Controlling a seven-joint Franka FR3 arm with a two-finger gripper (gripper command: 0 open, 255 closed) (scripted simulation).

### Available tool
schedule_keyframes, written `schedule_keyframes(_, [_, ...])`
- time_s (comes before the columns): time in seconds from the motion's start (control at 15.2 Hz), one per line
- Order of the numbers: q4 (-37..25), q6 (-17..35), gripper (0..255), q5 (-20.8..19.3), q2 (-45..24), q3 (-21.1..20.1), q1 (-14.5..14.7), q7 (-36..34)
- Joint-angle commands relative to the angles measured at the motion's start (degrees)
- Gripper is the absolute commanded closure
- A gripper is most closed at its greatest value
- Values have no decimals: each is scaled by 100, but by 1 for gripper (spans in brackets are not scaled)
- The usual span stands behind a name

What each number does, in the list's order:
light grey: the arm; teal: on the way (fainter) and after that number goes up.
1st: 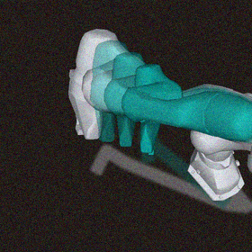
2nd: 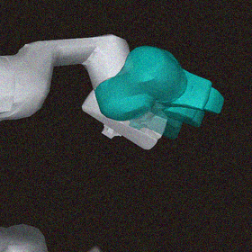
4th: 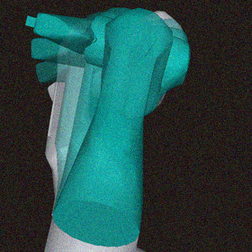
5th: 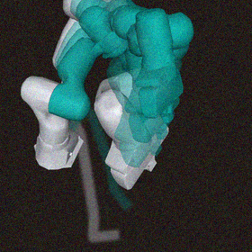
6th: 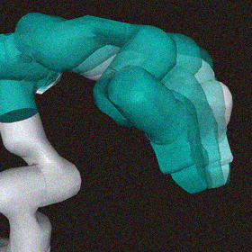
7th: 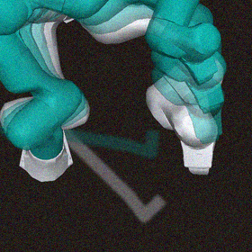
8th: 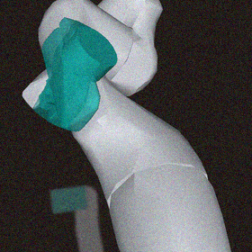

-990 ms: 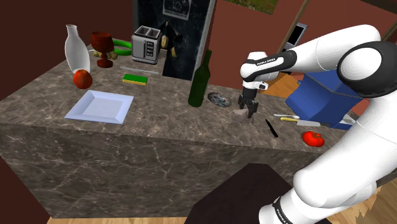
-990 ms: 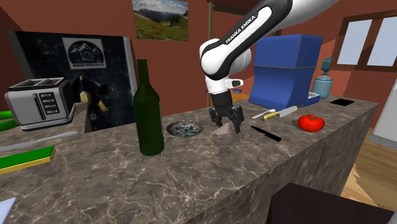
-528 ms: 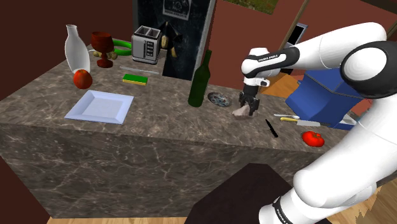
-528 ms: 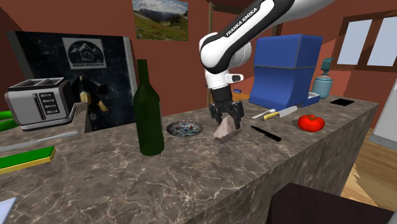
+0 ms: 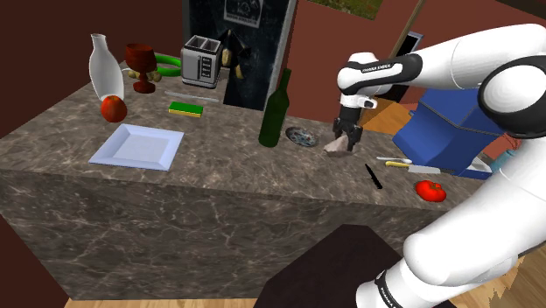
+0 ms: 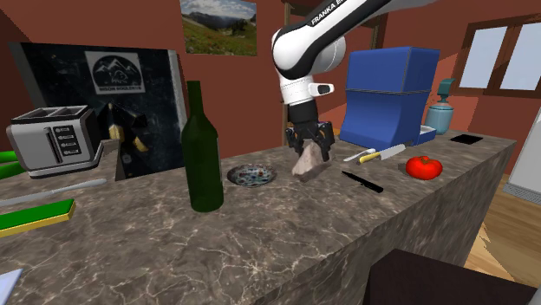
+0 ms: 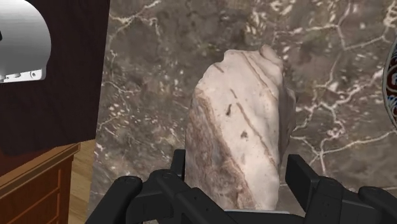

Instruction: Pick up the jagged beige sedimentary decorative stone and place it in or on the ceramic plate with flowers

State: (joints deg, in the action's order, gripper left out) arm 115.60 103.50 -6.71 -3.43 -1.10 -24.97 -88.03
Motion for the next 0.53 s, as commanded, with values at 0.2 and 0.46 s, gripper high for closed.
schedule_keyframes(0.2, [-250,-366,255,13,118,-4,4,36])
schedule_keyframes(0.46, [-1178,-702,255,37,-488,-74,86,-74])
